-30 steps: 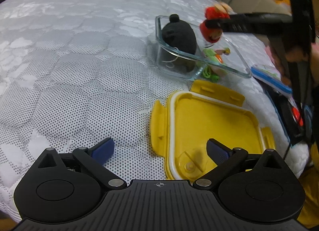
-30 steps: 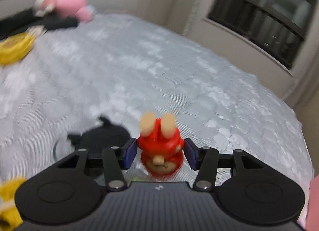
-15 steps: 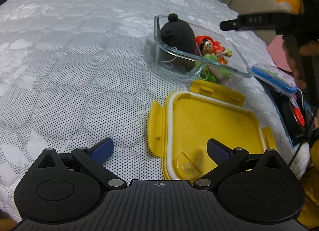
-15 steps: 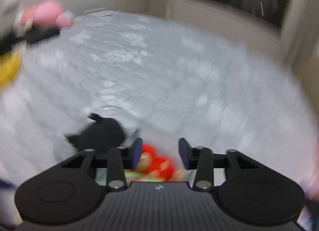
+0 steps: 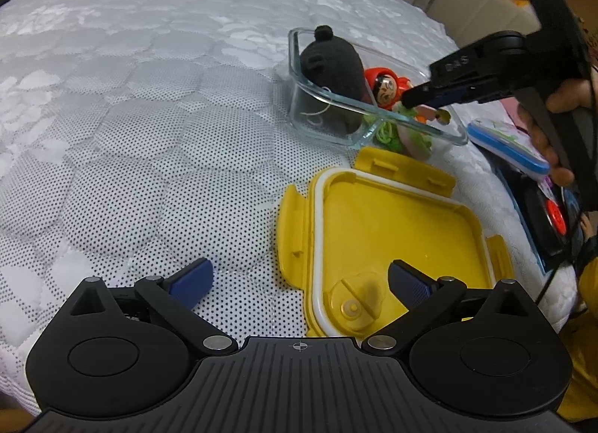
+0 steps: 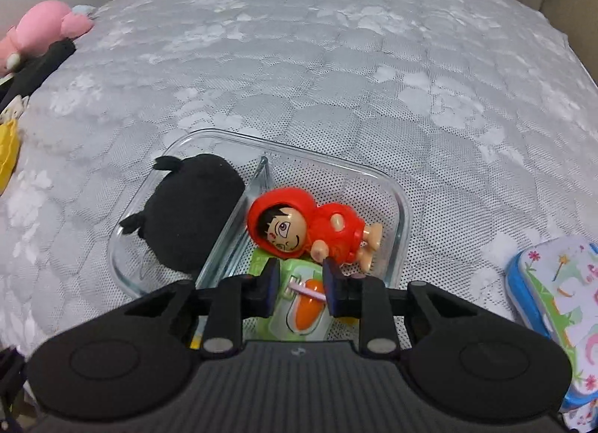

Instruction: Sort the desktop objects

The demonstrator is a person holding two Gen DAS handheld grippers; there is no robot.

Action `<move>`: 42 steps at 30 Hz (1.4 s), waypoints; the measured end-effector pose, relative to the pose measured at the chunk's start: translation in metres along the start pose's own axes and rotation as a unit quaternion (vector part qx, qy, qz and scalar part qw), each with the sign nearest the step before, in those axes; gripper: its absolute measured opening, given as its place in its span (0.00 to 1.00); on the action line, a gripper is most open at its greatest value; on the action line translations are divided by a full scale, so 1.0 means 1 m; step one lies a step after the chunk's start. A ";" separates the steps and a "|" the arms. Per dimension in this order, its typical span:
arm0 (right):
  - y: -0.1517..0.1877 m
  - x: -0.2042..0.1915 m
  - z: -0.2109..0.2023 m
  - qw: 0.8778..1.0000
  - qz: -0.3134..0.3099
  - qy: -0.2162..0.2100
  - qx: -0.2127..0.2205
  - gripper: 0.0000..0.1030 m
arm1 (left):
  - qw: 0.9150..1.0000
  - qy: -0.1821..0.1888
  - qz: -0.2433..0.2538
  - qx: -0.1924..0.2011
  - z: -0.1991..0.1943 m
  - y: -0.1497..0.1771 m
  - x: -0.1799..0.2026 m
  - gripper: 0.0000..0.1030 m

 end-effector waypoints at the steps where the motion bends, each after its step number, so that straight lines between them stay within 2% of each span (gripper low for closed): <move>1: -0.001 -0.002 -0.006 1.000 -0.009 0.009 0.009 0.32 | 1.000 0.000 -0.001 0.000 0.000 0.000 0.000 0.99; 3: -0.003 -0.007 -0.020 0.999 -0.037 0.022 0.029 0.36 | 1.000 0.000 -0.001 0.000 0.001 -0.001 0.000 0.99; 5: -0.003 -0.016 -0.028 0.996 -0.074 0.030 0.031 0.49 | 1.000 -0.001 0.001 0.000 0.002 0.000 0.001 0.99; 10: 0.006 -0.033 -0.012 0.990 -0.122 0.064 0.012 0.52 | 1.000 0.001 0.005 0.000 0.000 0.001 0.003 1.00; 13: 0.010 -0.035 0.006 0.989 -0.127 0.076 0.007 0.52 | 1.000 0.000 0.009 0.000 -0.001 0.002 0.004 1.00; 15: 0.011 -0.034 0.011 0.988 -0.130 0.078 0.016 0.44 | 1.000 0.000 0.008 -0.001 -0.001 0.003 0.004 1.00; 17: 0.011 -0.035 0.011 0.988 -0.132 0.067 0.035 0.18 | 1.000 -0.001 0.007 -0.002 -0.001 0.002 0.004 1.00; 18: 0.009 -0.035 0.008 0.989 -0.127 0.063 0.042 0.13 | 1.000 -0.002 0.008 -0.001 -0.001 0.002 0.003 1.00; 21: 0.007 -0.036 0.000 0.991 -0.118 0.039 0.058 0.08 | 1.000 -0.004 0.006 -0.002 0.000 0.002 0.004 1.00; 25: 0.011 -0.036 -0.004 0.988 -0.131 0.051 0.067 0.08 | 1.000 -0.008 0.011 -0.004 0.001 0.003 0.006 1.00; 27: 0.009 -0.029 -0.005 0.990 -0.113 0.050 0.062 0.09 | 1.000 -0.008 0.013 -0.004 0.001 0.003 0.007 1.00; 28: 0.005 -0.023 -0.010 0.992 -0.094 0.046 0.064 0.13 | 1.000 -0.007 0.013 -0.004 0.001 0.004 0.007 1.00; 30: -0.005 -0.015 -0.024 0.995 -0.056 0.023 0.082 0.30 | 1.000 -0.007 0.011 -0.003 0.001 0.004 0.007 1.00; 32: -0.016 -0.010 -0.041 0.993 -0.038 -0.001 0.111 0.74 | 1.000 -0.005 0.011 -0.003 0.002 0.004 0.007 1.00; 34: -0.022 -0.010 -0.050 0.989 -0.052 0.009 0.137 0.90 | 1.000 -0.004 0.012 -0.003 0.003 0.005 0.008 1.00; 36: -0.023 -0.013 -0.045 0.987 -0.076 0.032 0.138 0.91 | 1.000 -0.004 0.012 -0.004 0.004 0.005 0.008 1.00; 38: -0.022 -0.016 -0.032 0.990 -0.077 0.029 0.116 0.87 | 1.000 -0.003 0.013 -0.003 0.004 0.006 0.008 1.00; 39: -0.021 -0.017 -0.024 0.991 -0.076 0.027 0.108 0.82 | 1.000 -0.003 0.014 -0.003 0.004 0.006 0.008 1.00; 40: -0.019 -0.020 -0.017 0.990 -0.087 0.038 0.105 0.68 | 1.000 -0.002 0.014 -0.003 0.003 0.006 0.008 1.00; 41: -0.018 -0.022 -0.009 0.988 -0.100 0.050 0.103 0.61 | 1.000 -0.001 0.014 -0.002 0.003 0.007 0.007 1.00; 42: -0.015 -0.027 -0.001 0.985 -0.126 0.068 0.095 0.61 | 1.000 -0.001 0.014 -0.002 0.003 0.007 0.007 1.00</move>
Point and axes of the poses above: each gripper's, at about its wrist camera, not at the fingertips, and z roughly the way its jaws point, x to its right, y to its underside, the point moved 6 cm from there along z, roughly the way its jaws point, and after that the axes turned 1 degree about y, right-handed, at the moved point
